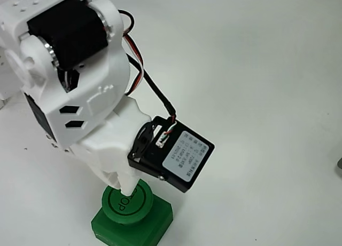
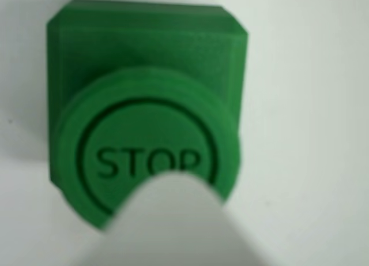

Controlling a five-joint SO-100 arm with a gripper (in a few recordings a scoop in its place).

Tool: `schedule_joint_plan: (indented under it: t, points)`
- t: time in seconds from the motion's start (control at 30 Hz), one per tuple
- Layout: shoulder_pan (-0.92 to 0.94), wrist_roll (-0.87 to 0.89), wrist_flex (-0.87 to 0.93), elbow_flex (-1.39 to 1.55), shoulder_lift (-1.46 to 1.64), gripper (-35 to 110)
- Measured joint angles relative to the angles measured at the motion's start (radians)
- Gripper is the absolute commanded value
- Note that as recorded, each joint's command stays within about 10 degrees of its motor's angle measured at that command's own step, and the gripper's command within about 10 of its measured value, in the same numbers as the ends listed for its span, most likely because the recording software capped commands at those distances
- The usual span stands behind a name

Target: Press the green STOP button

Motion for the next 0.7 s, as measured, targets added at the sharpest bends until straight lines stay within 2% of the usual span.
schedule_joint_plan:
  t: [0.7]
  points:
    - [-0.020,0.018,-0.008,0.118,0.000,0]
